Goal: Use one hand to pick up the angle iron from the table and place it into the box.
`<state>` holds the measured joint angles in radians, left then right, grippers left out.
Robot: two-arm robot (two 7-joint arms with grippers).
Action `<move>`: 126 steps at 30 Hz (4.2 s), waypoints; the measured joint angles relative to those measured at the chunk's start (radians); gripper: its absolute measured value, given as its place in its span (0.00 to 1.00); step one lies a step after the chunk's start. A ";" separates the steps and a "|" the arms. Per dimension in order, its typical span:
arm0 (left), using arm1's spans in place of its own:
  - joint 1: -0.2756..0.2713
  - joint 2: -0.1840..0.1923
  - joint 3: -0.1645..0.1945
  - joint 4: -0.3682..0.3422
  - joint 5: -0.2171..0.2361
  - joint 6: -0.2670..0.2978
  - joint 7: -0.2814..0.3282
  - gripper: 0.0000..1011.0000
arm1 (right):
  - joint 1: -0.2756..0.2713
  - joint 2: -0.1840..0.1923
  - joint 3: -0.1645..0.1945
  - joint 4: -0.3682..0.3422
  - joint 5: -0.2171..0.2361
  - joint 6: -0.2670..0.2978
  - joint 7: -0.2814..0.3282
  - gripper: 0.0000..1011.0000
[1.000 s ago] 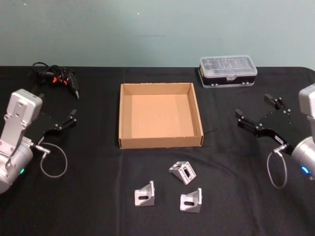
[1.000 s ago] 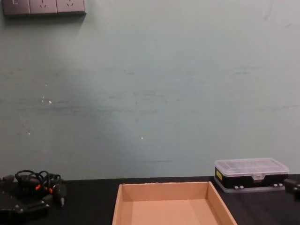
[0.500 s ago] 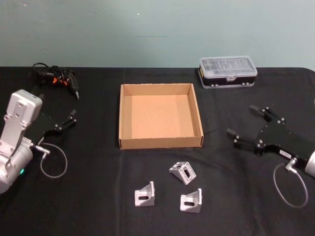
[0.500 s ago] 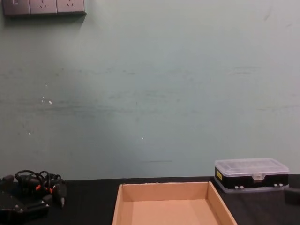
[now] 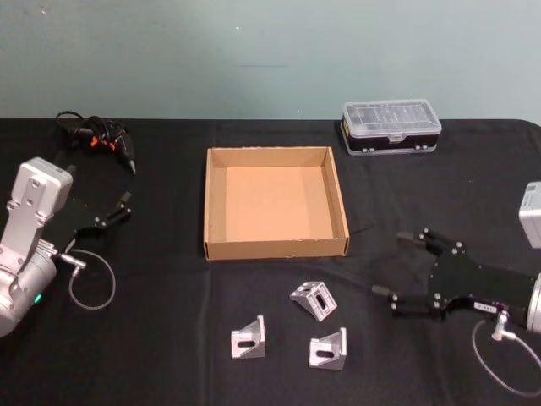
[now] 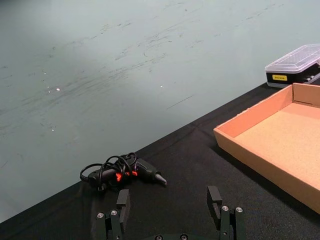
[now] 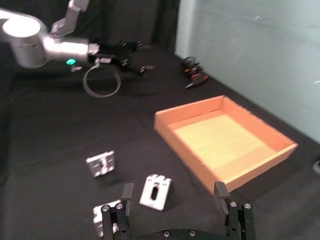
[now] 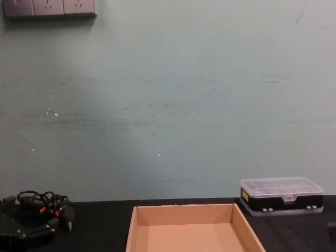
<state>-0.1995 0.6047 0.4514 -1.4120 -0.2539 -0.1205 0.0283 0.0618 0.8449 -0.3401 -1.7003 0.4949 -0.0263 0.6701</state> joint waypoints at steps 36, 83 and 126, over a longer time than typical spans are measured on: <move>0.000 0.000 0.000 0.000 0.000 0.000 0.000 1.00 | 0.133 0.037 -0.223 0.096 -0.057 0.014 0.229 0.99; 0.000 0.000 0.000 0.000 0.000 0.000 0.000 1.00 | 0.252 -0.093 -0.326 0.248 -0.071 0.029 0.229 0.99; 0.000 0.000 0.000 0.000 0.000 0.000 0.000 1.00 | 0.263 -0.099 -0.340 0.248 -0.076 0.027 0.218 0.92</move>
<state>-0.1995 0.6047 0.4514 -1.4120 -0.2539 -0.1206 0.0283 0.3253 0.7458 -0.6799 -1.4525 0.4188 0.0010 0.8877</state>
